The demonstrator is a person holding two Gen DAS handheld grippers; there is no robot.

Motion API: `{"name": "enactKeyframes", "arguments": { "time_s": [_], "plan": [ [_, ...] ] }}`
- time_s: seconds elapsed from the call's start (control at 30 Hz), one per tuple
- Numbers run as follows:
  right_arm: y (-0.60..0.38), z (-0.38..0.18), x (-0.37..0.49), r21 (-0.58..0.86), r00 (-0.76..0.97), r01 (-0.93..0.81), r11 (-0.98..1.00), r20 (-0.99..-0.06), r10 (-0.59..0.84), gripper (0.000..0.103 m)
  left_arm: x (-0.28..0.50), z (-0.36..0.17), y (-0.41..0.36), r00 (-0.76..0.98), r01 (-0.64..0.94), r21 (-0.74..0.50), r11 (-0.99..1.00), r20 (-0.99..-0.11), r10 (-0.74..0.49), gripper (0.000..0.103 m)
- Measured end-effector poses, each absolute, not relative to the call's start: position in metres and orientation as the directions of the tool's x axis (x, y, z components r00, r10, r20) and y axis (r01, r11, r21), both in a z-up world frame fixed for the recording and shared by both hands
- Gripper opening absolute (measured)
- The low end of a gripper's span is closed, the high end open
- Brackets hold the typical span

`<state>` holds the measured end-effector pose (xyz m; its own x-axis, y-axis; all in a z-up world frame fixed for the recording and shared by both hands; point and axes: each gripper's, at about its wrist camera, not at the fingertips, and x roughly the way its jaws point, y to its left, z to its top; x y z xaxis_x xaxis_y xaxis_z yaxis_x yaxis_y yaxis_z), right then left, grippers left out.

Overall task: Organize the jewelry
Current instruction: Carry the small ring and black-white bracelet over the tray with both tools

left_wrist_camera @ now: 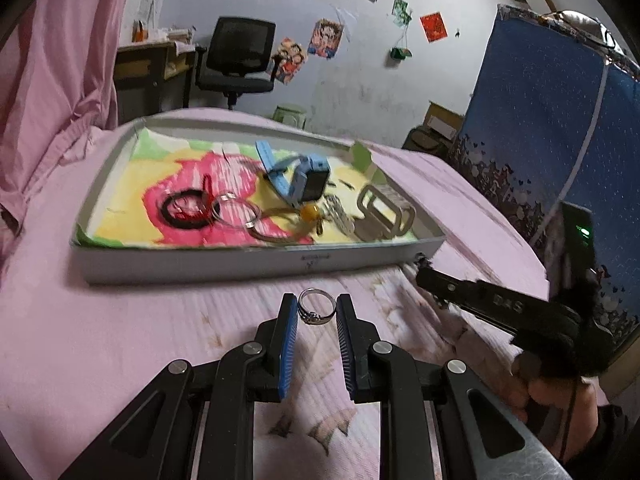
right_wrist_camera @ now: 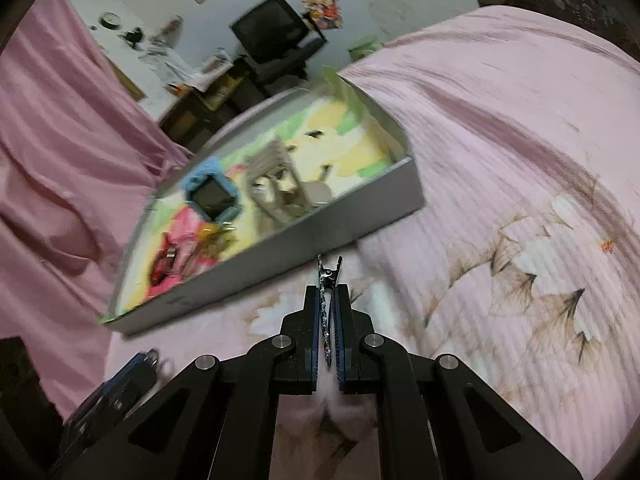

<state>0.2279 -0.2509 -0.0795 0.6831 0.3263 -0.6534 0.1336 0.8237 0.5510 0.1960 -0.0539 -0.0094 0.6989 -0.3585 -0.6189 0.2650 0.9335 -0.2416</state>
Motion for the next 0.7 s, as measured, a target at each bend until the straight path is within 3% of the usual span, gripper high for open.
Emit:
{"name": "enactKeyframes", "arguments": {
  "time_s": [0.3, 0.7],
  "plan": [
    [-0.229, -0.034, 0.214, 0.47, 0.802, -0.061, 0.881, -0.502, 0.323, 0.006, 0.204, 0.012, -0.034, 0.81, 0.2, -0.206, 0.958, -0.515, -0.28, 0.019],
    [-0.199, 0.008, 0.231, 0.319, 0.844, -0.211, 0.924, -0.418, 0.337, 0.006, 0.232, 0.022, -0.018, 0.865, 0.118, -0.201, 0.972, -0.46, -0.2, 0.019]
  ]
}}
